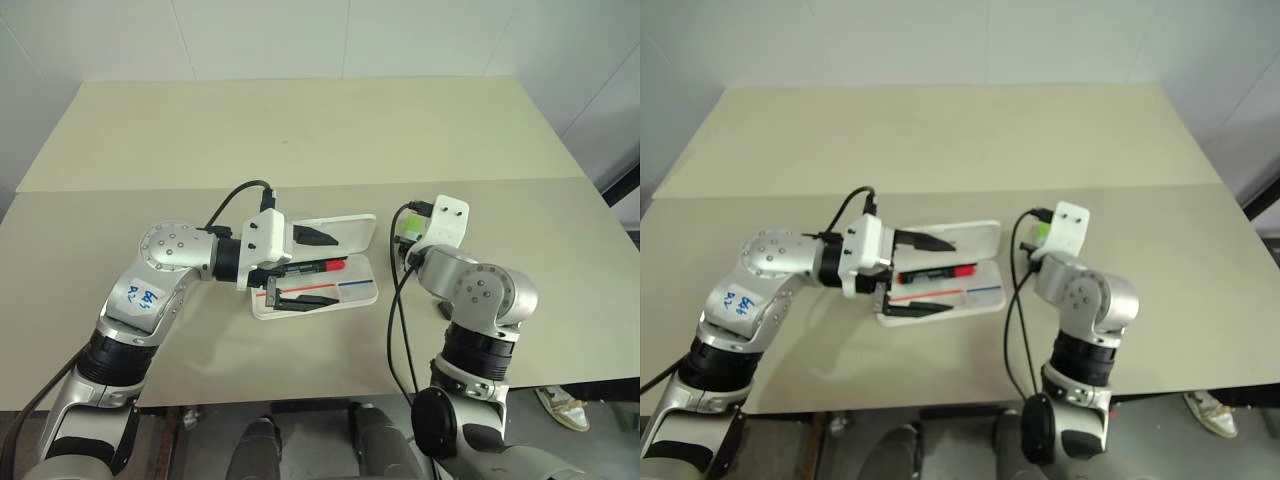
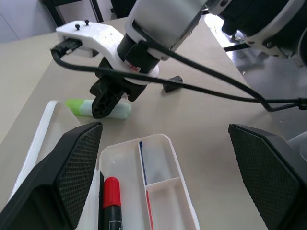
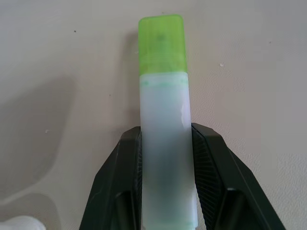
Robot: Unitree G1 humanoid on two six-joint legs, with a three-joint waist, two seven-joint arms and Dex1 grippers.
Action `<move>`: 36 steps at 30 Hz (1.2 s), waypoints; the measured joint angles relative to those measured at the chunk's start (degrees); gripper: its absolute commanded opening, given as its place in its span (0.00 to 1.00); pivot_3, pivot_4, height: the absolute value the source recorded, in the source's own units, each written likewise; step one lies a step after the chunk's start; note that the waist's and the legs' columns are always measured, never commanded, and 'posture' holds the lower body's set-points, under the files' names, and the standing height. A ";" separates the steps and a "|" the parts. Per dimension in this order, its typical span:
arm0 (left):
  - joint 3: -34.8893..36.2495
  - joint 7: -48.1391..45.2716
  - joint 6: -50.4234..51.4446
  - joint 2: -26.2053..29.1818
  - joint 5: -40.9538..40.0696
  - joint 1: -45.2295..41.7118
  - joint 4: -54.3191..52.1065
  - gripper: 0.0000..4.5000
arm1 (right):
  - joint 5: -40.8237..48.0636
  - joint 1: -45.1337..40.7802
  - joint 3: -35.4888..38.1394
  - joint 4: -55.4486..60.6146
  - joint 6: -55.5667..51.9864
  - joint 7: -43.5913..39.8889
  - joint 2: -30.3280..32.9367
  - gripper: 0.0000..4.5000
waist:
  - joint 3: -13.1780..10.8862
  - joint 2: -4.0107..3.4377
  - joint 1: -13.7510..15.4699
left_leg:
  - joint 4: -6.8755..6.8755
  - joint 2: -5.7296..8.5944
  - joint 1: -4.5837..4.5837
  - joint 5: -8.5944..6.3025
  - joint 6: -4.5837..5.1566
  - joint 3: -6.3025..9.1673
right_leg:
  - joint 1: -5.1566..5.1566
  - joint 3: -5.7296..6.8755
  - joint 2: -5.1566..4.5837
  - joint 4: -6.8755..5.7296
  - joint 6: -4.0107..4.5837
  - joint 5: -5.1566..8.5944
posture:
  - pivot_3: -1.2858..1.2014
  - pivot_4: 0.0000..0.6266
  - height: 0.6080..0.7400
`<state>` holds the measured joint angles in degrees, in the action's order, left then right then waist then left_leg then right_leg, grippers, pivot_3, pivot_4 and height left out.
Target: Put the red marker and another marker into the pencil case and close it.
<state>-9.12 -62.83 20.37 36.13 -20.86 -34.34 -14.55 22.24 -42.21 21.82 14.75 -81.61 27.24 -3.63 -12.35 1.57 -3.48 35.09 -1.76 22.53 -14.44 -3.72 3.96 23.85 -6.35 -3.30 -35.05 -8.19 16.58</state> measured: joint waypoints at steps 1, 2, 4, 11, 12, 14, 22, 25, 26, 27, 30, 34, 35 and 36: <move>-0.01 -0.24 -0.39 0.01 0.01 -0.18 0.31 1.00 | -0.05 -0.14 0.03 0.02 -0.59 -1.40 1.82 0.24 | 0.00 0.00 0.04 | -0.01 0.00 0.02 0.00 0.00 0.00 | 0.00 0.00 0.00 0.02 -0.01 0.01 | 0.52 0.24 1.00; 0.00 -0.53 -0.70 0.03 0.05 -0.29 0.87 1.00 | -0.14 -0.17 0.30 0.09 -1.30 -2.68 3.33 0.24 | 0.00 0.00 0.11 | -0.02 0.00 0.02 0.00 0.00 0.00 | 0.00 0.01 0.00 0.05 -0.01 0.01 | 0.52 0.24 1.00; 0.00 -1.18 -1.69 0.13 0.30 -0.29 2.53 1.00 | -0.22 -0.03 1.07 0.94 -3.46 -5.44 6.33 0.24 | -0.01 -0.01 0.24 | -0.01 0.01 0.11 0.00 0.00 0.00 | 0.03 0.01 -0.01 0.08 -0.02 0.02 | 0.52 0.24 1.00; -0.02 -4.52 -5.42 0.07 0.50 -0.30 6.49 1.00 | 3.45 6.41 -1.28 8.74 -10.60 -17.87 17.09 0.24 | 0.01 -0.03 0.29 | 0.06 0.01 0.71 0.01 0.00 -0.01 | 0.64 0.00 0.00 -0.07 -0.05 0.01 | 0.52 0.24 1.00; -0.01 -4.90 -5.73 0.08 0.46 -0.28 6.57 1.00 | 3.82 7.62 -1.32 9.23 -10.61 -19.32 18.81 0.24 | 0.01 -0.03 0.31 | 0.06 0.01 0.73 0.02 0.00 -0.01 | 0.65 -0.01 0.00 -0.07 -0.05 0.01 | 0.52 0.24 1.00; 0.04 -5.71 -6.51 0.09 0.36 -0.25 6.72 1.00 | 4.46 8.90 -1.26 10.24 -10.60 -21.98 22.07 0.24 | 0.01 -0.03 0.26 | 0.08 0.02 0.72 0.02 0.00 -0.04 | 0.66 -0.04 0.00 -0.09 -0.06 0.00 | 0.52 0.24 1.00; 0.08 -6.90 -9.14 -0.02 0.43 -0.19 9.51 1.00 | 10.66 16.44 -1.21 17.92 -8.20 -37.23 33.32 0.24 | 0.01 -0.03 0.34 | 0.23 0.03 0.69 0.06 0.07 -0.04 | 0.65 -0.05 0.01 -0.29 -0.07 0.00 | 0.52 0.24 1.00; 0.13 -7.92 -9.72 0.15 0.39 -0.01 10.60 1.00 | 13.08 18.04 -2.06 19.15 -5.10 -43.11 37.30 0.24 | 0.00 -0.03 0.37 | 0.36 0.04 0.68 0.07 0.08 -0.04 | 0.65 -0.06 0.01 -0.40 -0.08 -0.01 | 0.52 0.24 1.00; 0.22 -8.18 -9.87 0.43 0.33 0.30 10.65 1.00 | 13.62 18.53 -2.78 19.30 -3.41 -45.25 38.73 0.24 | 0.00 -0.03 0.36 | 0.39 0.04 0.68 0.07 0.09 -0.04 | 0.64 -0.05 0.02 -0.40 -0.08 -0.01 | 0.52 0.24 1.00; 0.43 -8.71 -10.07 0.76 0.16 0.79 10.66 1.00 | 14.35 19.23 -3.95 19.48 -0.33 -48.40 40.83 0.24 | 0.00 -0.02 0.32 | 0.43 0.04 0.68 0.07 0.09 -0.04 | 0.64 -0.06 0.02 -0.41 -0.09 -0.01 | 0.52 0.24 1.00; 1.59 -10.37 -10.43 1.64 -0.49 1.63 10.70 1.00 | 16.49 21.48 -6.08 20.79 8.92 -58.17 44.52 0.24 | 0.00 -0.02 0.38 | 0.47 0.03 0.69 0.07 0.09 -0.04 | 0.63 -0.06 0.03 -0.44 -0.10 -0.02 | 0.52 0.24 1.00; 3.93 -12.75 -10.70 4.90 -1.74 4.18 10.43 1.00 | 15.10 28.37 -11.21 22.07 27.65 -76.08 52.40 0.24 | 0.00 -0.01 0.43 | 0.51 0.03 0.70 0.07 0.09 -0.04 | 0.57 -0.05 0.03 -0.39 -0.14 -0.01 | 0.52 0.24 1.00; 4.48 -13.15 -10.71 5.66 -1.87 4.94 10.32 1.00 | 14.00 30.08 -12.69 21.87 32.09 -80.12 54.17 0.24 | 0.00 -0.01 0.45 | 0.53 0.04 0.70 0.07 0.08 -0.05 | 0.56 -0.05 0.02 -0.38 -0.16 -0.02 | 0.52 0.24 1.00; 5.16 -13.41 -10.70 6.33 -2.22 5.74 9.92 1.00 | 13.16 31.41 -13.71 21.38 35.93 -83.79 55.30 0.24 | 0.00 -0.01 0.43 | 0.57 0.04 0.70 0.06 0.08 -0.05 | 0.54 -0.05 0.02 -0.38 -0.16 -0.02 | 0.52 0.24 1.00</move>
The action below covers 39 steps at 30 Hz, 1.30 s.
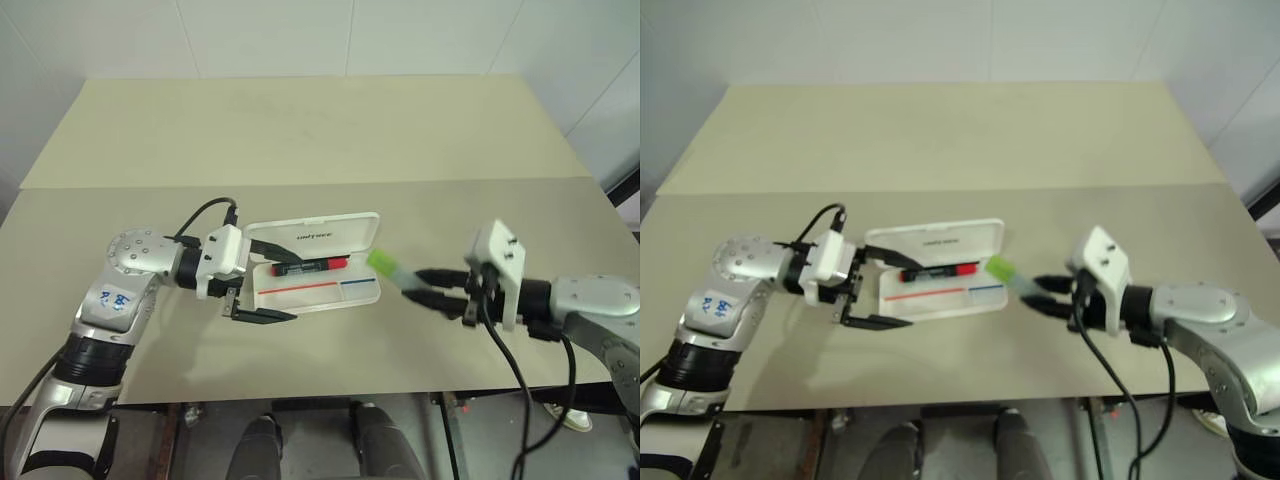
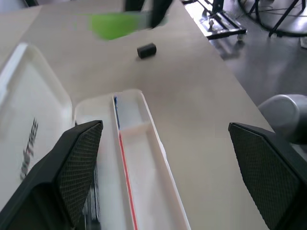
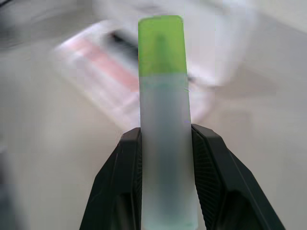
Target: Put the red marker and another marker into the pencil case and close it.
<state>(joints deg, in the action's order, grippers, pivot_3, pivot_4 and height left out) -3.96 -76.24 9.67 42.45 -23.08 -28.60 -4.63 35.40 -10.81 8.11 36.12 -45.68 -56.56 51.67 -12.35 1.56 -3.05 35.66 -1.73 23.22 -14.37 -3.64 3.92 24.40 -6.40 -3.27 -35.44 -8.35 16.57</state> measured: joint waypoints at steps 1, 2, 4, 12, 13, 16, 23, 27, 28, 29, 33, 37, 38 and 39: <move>0.86 -0.19 0.15 1.00 -0.29 1.00 -0.69 1.00 | -0.84 1.07 -1.16 -0.80 4.06 -3.98 1.06 0.24 | -0.01 0.01 -0.06 | 0.03 0.00 0.00 0.00 0.00 0.00 | 0.00 0.00 0.00 -0.01 -0.02 -0.01 | 0.52 0.24 1.00; 1.81 -0.26 0.32 2.05 -0.53 1.99 -1.51 1.00 | -1.58 1.58 -2.27 -1.67 7.61 -7.49 1.80 0.24 | -0.01 0.02 -0.13 | 0.07 0.00 -0.01 0.00 0.00 0.00 | 0.00 -0.01 0.00 -0.03 -0.03 -0.02 | 0.52 0.24 1.00; 3.84 -0.35 0.77 3.71 -1.56 3.27 -2.58 1.00 | -3.04 0.94 -4.26 -4.04 13.75 -12.54 2.03 0.24 | -0.01 0.02 -0.15 | 0.25 -0.01 -0.03 0.00 0.00 -0.01 | -0.03 -0.01 0.01 -0.15 -0.03 -0.02 | 0.52 0.24 1.00; 7.73 -0.57 1.54 7.12 -2.86 7.51 -5.55 1.00 | -13.41 -14.08 -17.34 -18.80 30.83 -18.67 -6.25 0.24 | -0.05 0.09 -0.30 | 0.46 -0.01 -0.14 0.20 -0.07 -0.02 | -0.20 -0.06 0.03 -0.10 0.24 -0.05 | 0.52 0.24 1.00; 8.01 -0.57 1.53 7.47 -2.91 7.77 -5.76 1.00 | -14.55 -15.99 -18.83 -20.83 32.40 -19.16 -7.62 0.24 | -0.05 0.09 -0.26 | 0.46 -0.01 -0.14 0.21 -0.07 -0.02 | -0.20 -0.06 0.02 -0.11 0.23 -0.06 | 0.52 0.24 1.00; 8.87 -0.39 1.49 7.86 -2.92 8.75 -5.79 1.00 | -16.66 -19.96 -21.63 -24.91 35.09 -19.95 -10.25 0.24 | -0.05 0.08 -0.15 | 0.42 -0.02 -0.14 0.21 -0.08 0.00 | -0.20 -0.04 0.02 -0.15 0.04 -0.16 | 0.52 0.24 1.00; 10.11 0.19 1.22 7.95 -2.89 11.18 -5.85 1.00 | -19.47 -24.62 -25.97 -28.28 36.55 -20.78 -14.94 0.24 | -0.05 0.08 -0.26 | 0.34 -0.02 -0.13 0.19 -0.09 0.02 | -0.12 -0.01 0.01 -0.26 0.03 -0.17 | 0.52 0.24 1.00; 10.33 0.40 1.17 8.00 -2.90 11.81 -5.95 1.00 | -21.50 -27.85 -28.01 -30.28 36.01 -20.20 -18.08 0.24 | -0.05 0.08 -0.29 | 0.37 -0.03 -0.14 0.19 -0.09 0.03 | -0.07 0.00 0.02 -0.45 0.06 -0.15 | 0.52 0.24 1.00; 10.40 0.40 1.18 8.00 -2.92 12.11 -5.99 1.00 | -21.89 -28.46 -28.25 -30.69 35.66 -20.05 -18.93 0.24 | -0.05 0.08 -0.28 | 0.38 -0.03 -0.14 0.19 -0.10 0.03 | -0.06 0.00 0.02 -0.48 0.06 -0.15 | 0.52 0.24 1.00; 10.53 0.38 1.19 8.03 -2.94 12.51 -6.03 1.00 | -22.41 -29.11 -28.49 -31.35 35.51 -19.75 -19.71 0.24 | -0.05 0.08 -0.29 | 0.40 -0.03 -0.15 0.20 -0.10 0.03 | -0.06 -0.01 0.02 -0.50 0.06 -0.15 | 0.52 0.24 1.00; 10.71 0.28 1.17 8.08 -2.99 13.52 -6.03 1.00 | -24.73 -32.19 -30.42 -34.05 34.46 -18.11 -23.29 0.24 | -0.05 0.08 -0.31 | 0.41 -0.03 -0.15 0.21 -0.11 0.03 | -0.05 0.00 0.02 -0.53 0.07 -0.16 | 0.52 0.24 1.00; 10.94 0.37 1.02 8.17 -2.99 14.25 -5.99 1.00 | -26.40 -33.99 -31.25 -36.20 34.41 -17.20 -25.64 0.24 | -0.04 0.08 -0.29 | 0.39 -0.03 -0.14 0.21 -0.12 0.03 | -0.04 0.00 0.02 -0.51 0.07 -0.16 | 0.52 0.24 1.00; 11.00 0.39 0.89 8.18 -2.98 14.55 -5.97 1.00 | -26.66 -34.19 -31.67 -36.77 34.41 -17.02 -26.00 0.24 | -0.04 0.08 -0.30 | 0.38 -0.03 -0.14 0.21 -0.12 0.03 | -0.03 0.00 0.02 -0.51 0.07 -0.16 | 0.52 0.24 1.00; 11.17 0.44 0.75 8.18 -2.96 14.94 -5.95 1.00 | -27.19 -34.39 -32.03 -37.31 34.45 -16.89 -26.57 0.24 | -0.04 0.08 -0.30 | 0.37 -0.03 -0.14 0.21 -0.12 0.03 | -0.02 0.00 0.02 -0.51 0.08 -0.16 | 0.52 0.24 1.00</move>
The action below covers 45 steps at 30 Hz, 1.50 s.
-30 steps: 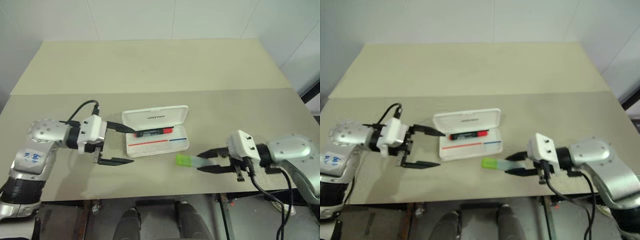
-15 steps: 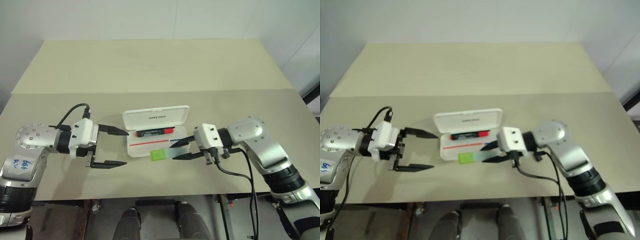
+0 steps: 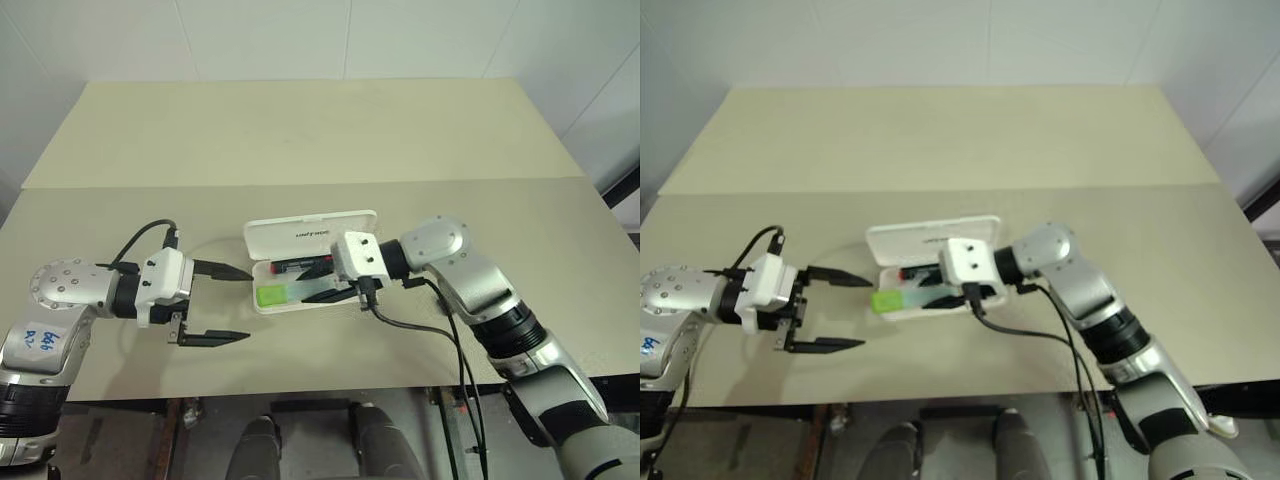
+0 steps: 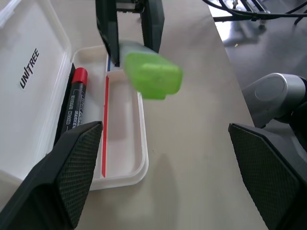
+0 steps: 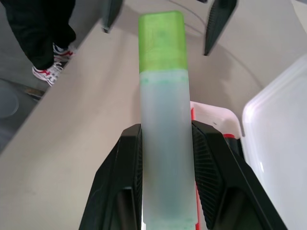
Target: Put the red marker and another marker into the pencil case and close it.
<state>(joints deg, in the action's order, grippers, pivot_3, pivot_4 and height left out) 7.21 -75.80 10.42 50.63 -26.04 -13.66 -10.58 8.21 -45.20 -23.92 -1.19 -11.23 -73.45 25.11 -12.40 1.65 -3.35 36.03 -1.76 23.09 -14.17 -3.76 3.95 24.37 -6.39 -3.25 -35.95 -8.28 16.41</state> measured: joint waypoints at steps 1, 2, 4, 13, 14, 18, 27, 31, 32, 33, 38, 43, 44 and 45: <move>0.14 0.06 -0.13 0.00 0.02 0.35 0.02 1.00 | -0.39 -0.32 -0.54 -0.73 0.04 0.11 -0.65 0.24 | 0.00 0.00 -0.01 | 0.00 0.00 0.00 0.00 0.00 0.00 | 0.01 0.00 0.00 -0.01 0.00 0.00 | 0.52 0.24 1.00; 0.16 0.13 -0.26 0.00 0.05 0.45 0.02 1.00 | -0.61 -0.40 -0.65 -1.24 0.07 0.21 -1.20 0.24 | 0.00 0.00 -0.02 | 0.00 0.00 0.00 0.00 0.00 0.00 | 0.01 0.00 0.00 -0.02 0.00 0.00 | 0.52 0.24 1.00; 0.28 0.41 -0.46 0.00 0.09 0.58 0.01 1.00 | -1.35 -0.46 -0.87 -1.63 0.11 0.40 -1.80 0.24 | 0.00 0.00 -0.01 | 0.01 0.00 0.00 0.00 0.00 0.00 | 0.01 0.00 0.00 -0.03 0.00 0.00 | 0.52 0.24 1.00; 0.56 2.05 -0.48 -0.01 0.26 0.79 -0.20 1.00 | -4.33 -0.86 -2.68 -6.49 1.68 1.03 -4.80 0.24 | 0.00 0.00 -0.08 | 0.02 0.00 0.00 0.00 0.00 0.00 | 0.02 0.00 0.00 -0.05 0.00 0.00 | 0.52 0.24 1.00; 0.55 2.32 -0.46 -0.01 0.26 0.80 -0.23 1.00 | -4.70 -1.23 -2.68 -7.36 2.25 1.17 -5.05 0.24 | 0.00 0.00 -0.08 | 0.02 0.00 0.00 0.00 0.00 0.00 | 0.02 0.00 0.00 -0.05 0.00 0.00 | 0.52 0.24 1.00; 0.55 2.88 -0.38 -0.01 0.25 0.80 -0.51 1.00 | -6.08 -2.06 -2.68 -9.79 3.67 1.67 -5.38 0.24 | 0.00 0.00 -0.09 | 0.01 0.00 0.00 0.00 0.00 0.00 | 0.02 0.00 0.00 -0.05 0.00 0.00 | 0.52 0.24 1.00; 0.50 3.36 -0.14 -0.01 0.25 0.78 -0.76 1.00 | -7.66 -3.26 -2.67 -13.07 5.21 1.39 -4.92 0.24 | 0.00 0.00 -0.12 | 0.01 0.00 0.00 0.00 0.00 0.00 | 0.02 0.00 0.00 -0.05 0.00 0.00 | 0.52 0.24 1.00; 0.33 3.41 -0.14 -0.10 0.25 0.65 -0.76 1.00 | -7.94 -3.25 -2.67 -13.07 5.22 0.83 -4.30 0.24 | 0.00 0.00 -0.13 | 0.02 0.00 -0.01 0.00 0.00 0.00 | 0.02 0.00 0.00 -0.07 0.00 0.00 | 0.52 0.24 1.00; 0.21 3.42 -0.14 -0.12 0.25 0.61 -0.76 1.00 | -7.94 -3.25 -2.67 -13.07 5.22 0.65 -4.23 0.24 | 0.00 0.00 -0.13 | 0.02 0.00 -0.01 0.00 0.00 0.00 | 0.02 0.00 0.00 -0.07 0.00 0.00 | 0.52 0.24 1.00; 0.10 3.43 -0.14 -0.15 0.25 0.59 -0.76 1.00 | -7.94 -3.25 -2.67 -13.07 5.21 0.51 -4.22 0.24 | 0.00 0.00 -0.14 | 0.02 0.00 -0.01 0.00 0.00 0.00 | 0.02 0.00 0.00 -0.07 0.00 0.00 | 0.52 0.24 1.00; -0.24 3.45 -0.15 -0.19 0.25 0.27 -0.73 1.00 | -7.95 -3.25 -2.67 -13.07 5.17 -0.22 -4.04 0.41 | 0.00 0.00 -0.12 | 0.02 0.00 0.00 0.00 0.00 0.00 | 0.02 0.00 0.00 -0.07 0.00 0.00 | 0.52 0.24 1.00; -0.58 3.51 -0.17 -0.33 0.25 -0.02 -0.70 1.00 | -8.06 -3.25 -2.67 -13.07 6.06 -0.53 -3.99 0.62 | 0.00 0.00 -0.14 | 0.02 0.00 -0.01 0.00 0.00 0.00 | 0.02 0.00 0.00 -0.08 0.00 0.00 | 0.52 0.24 1.00; -0.58 3.52 -0.18 -0.34 0.25 -0.06 -0.69 1.00 | -8.09 -3.25 -2.67 -13.07 6.28 -0.47 -3.99 0.62 | 0.00 0.00 -0.14 | 0.02 0.00 -0.01 0.00 0.00 0.00 | 0.02 0.00 0.00 -0.08 0.00 -0.01 | 0.52 0.24 1.00; -0.59 3.52 -0.19 -0.35 0.25 -0.08 -0.67 1.00 | -8.09 -3.25 -2.67 -13.07 6.35 -0.39 -4.00 0.62 | 0.00 0.00 -0.14 | 0.03 0.00 0.00 0.00 0.00 0.00 | 0.02 0.00 0.00 -0.08 0.00 -0.01 | 0.52 0.24 1.00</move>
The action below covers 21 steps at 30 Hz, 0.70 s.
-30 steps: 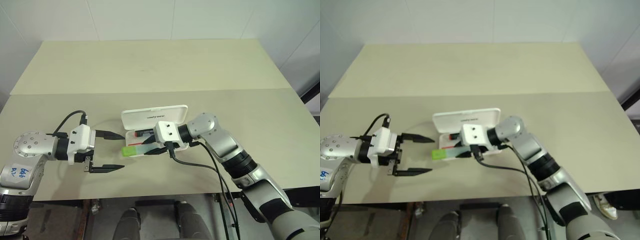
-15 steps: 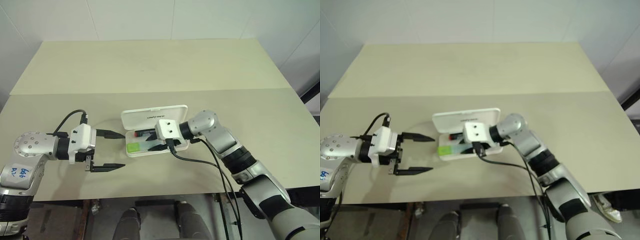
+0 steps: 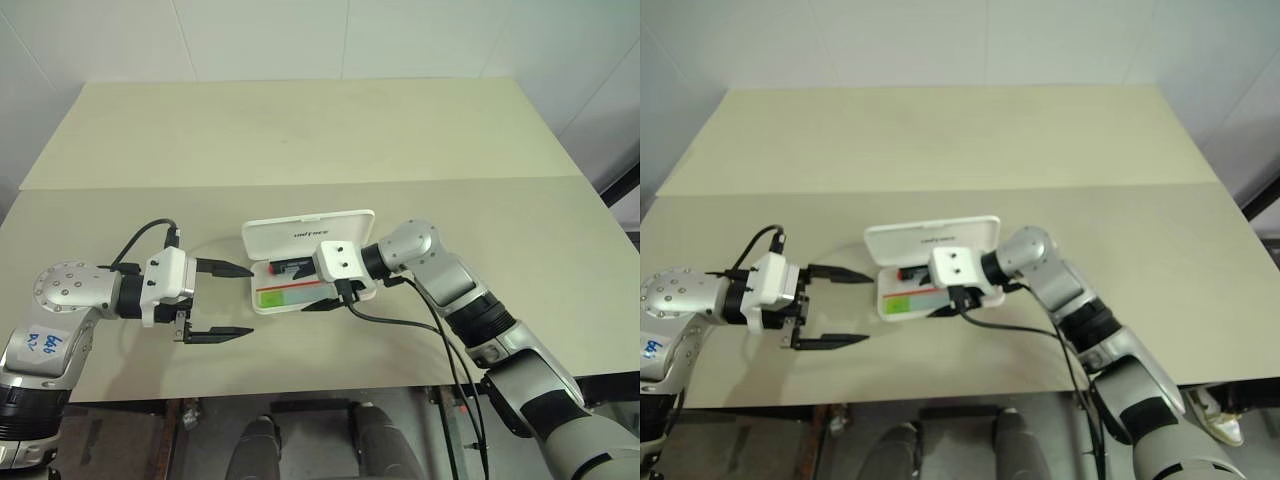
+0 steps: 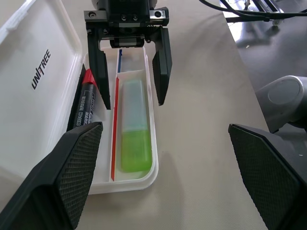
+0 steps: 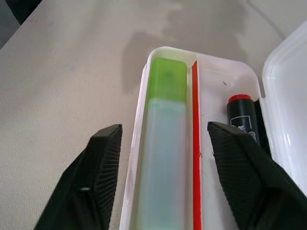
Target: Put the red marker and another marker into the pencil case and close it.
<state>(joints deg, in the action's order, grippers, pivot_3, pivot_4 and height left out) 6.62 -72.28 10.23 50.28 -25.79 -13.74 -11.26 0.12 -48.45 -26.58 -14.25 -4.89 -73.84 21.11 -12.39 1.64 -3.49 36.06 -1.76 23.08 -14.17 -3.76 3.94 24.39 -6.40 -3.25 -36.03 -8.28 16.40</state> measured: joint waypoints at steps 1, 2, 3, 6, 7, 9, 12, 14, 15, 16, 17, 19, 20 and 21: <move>-0.01 0.00 -0.02 0.00 0.00 -0.03 0.02 1.00 | 0.00 0.00 0.00 0.00 0.02 0.05 0.00 0.62 | 0.00 0.00 0.01 | 0.00 0.00 0.00 0.00 0.00 0.00 | 0.00 0.00 0.00 0.00 0.00 0.00 | 0.52 0.24 1.00; -0.04 0.00 -0.03 -0.01 0.00 -0.12 0.08 1.00 | 0.01 0.00 0.01 0.00 0.02 0.07 0.00 0.62 | 0.00 0.00 0.01 | 0.00 0.00 0.00 0.00 0.00 0.00 | 0.00 0.00 0.00 0.00 0.00 0.00 | 0.52 0.24 1.00; -0.08 0.00 -0.05 -0.02 0.00 -0.26 0.14 1.00 | 0.04 -0.01 0.02 0.01 -0.02 0.07 0.00 0.62 | 0.00 0.00 0.02 | 0.00 0.00 0.00 0.00 0.00 0.00 | 0.00 0.00 0.00 0.00 0.00 0.00 | 0.52 0.24 1.00; -0.26 0.00 -0.18 -0.04 0.00 -0.73 0.22 1.00 | 0.27 -0.01 0.21 0.47 -0.36 0.01 0.01 0.62 | 0.00 0.00 0.01 | 0.00 0.00 0.00 0.00 0.00 0.00 | 0.00 0.00 0.00 0.00 0.00 0.00 | 0.52 0.24 1.00; -0.33 0.00 -0.21 -0.06 0.00 -0.78 0.24 1.00 | 0.48 -0.01 0.34 0.85 -0.65 -0.06 0.08 0.62 | 0.00 0.00 0.00 | 0.00 0.00 0.00 0.00 0.00 0.00 | 0.00 0.00 0.00 0.00 0.00 0.00 | 0.52 0.24 1.00; -0.55 -0.03 -0.31 -0.15 0.00 -0.97 0.42 1.00 | 1.61 0.04 0.67 3.36 -2.35 -0.63 1.23 0.62 | 0.00 -0.01 0.07 | -0.01 0.00 0.01 0.00 0.00 0.00 | 0.01 0.00 0.00 0.00 0.00 0.00 | 0.52 0.24 1.00; -0.95 -0.06 -0.49 -0.33 0.00 -1.47 0.79 1.00 | 4.01 1.11 2.68 9.87 -6.00 -1.85 4.61 0.62 | 0.00 0.00 0.21 | 0.00 0.00 0.02 0.00 0.00 0.00 | 0.01 0.00 0.00 0.02 0.00 0.00 | 0.52 0.24 1.00; -1.11 -0.06 -0.68 -0.78 0.01 -1.66 0.87 1.00 | 5.20 3.49 3.57 14.35 -8.36 -2.16 7.44 0.62 | 0.00 0.01 0.42 | 0.00 0.00 0.02 0.00 0.00 0.01 | 0.00 0.01 0.00 0.04 0.00 0.00 | 0.52 0.24 1.00; -1.22 -0.06 -0.74 -0.99 0.01 -1.74 0.90 1.00 | 5.87 5.22 4.20 16.56 -9.71 -2.26 8.90 0.62 | 0.00 0.01 0.51 | 0.00 0.01 0.03 0.00 0.00 0.00 | 0.00 0.01 -0.01 0.04 0.00 0.00 | 0.52 0.24 1.00; -1.33 -0.05 -0.79 -1.17 0.02 -1.81 0.95 1.00 | 6.54 6.82 4.77 18.50 -11.25 -2.32 10.54 0.62 | 0.00 0.01 0.49 | 0.01 0.01 0.03 0.00 0.00 0.00 | 0.00 0.00 -0.01 0.05 0.00 0.00 | 0.52 0.24 1.00; -1.50 -0.05 -0.84 -1.46 0.01 -1.92 0.94 1.00 | 7.48 8.50 5.48 20.80 -13.16 -2.33 12.35 0.62 | 0.00 0.01 0.46 | 0.02 0.02 0.04 0.00 0.00 0.00 | 0.00 0.00 -0.01 0.05 0.00 0.00 | 0.52 0.24 1.00; -1.83 -0.02 -0.88 -2.24 0.00 -2.12 0.97 1.00 | 9.80 11.91 8.42 25.84 -17.40 -2.02 15.98 0.62 | 0.00 0.01 0.47 | 0.03 0.01 0.04 0.00 0.00 0.01 | 0.00 0.00 -0.01 0.02 0.00 0.00 | 0.52 0.24 1.00; -2.12 -0.01 -0.88 -2.48 -0.02 -2.14 0.90 1.00 | 10.88 13.30 10.09 28.10 -19.27 -1.65 17.65 0.62 | 0.00 0.01 0.49 | 0.03 0.01 0.03 0.00 0.00 0.00 | 0.00 0.00 -0.01 0.03 0.00 0.00 | 0.52 0.24 1.00; -2.29 0.02 -0.83 -2.73 -0.02 -2.24 0.92 1.00 | 11.69 14.41 11.68 29.90 -20.78 -1.33 19.20 0.62 | 0.01 0.01 0.42 | 0.04 0.02 0.01 0.00 0.00 0.00 | -0.01 0.00 0.00 0.02 0.00 0.00 | 0.52 0.24 1.00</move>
<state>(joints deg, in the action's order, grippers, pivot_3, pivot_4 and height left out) 4.33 -72.26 9.40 47.55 -25.81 -15.98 -10.34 11.82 -34.05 -14.90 15.65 -25.67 -75.17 40.31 -12.39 1.66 -3.07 36.10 -1.74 23.09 -14.17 -3.76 3.95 24.38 -6.40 -3.25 -36.01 -8.29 16.40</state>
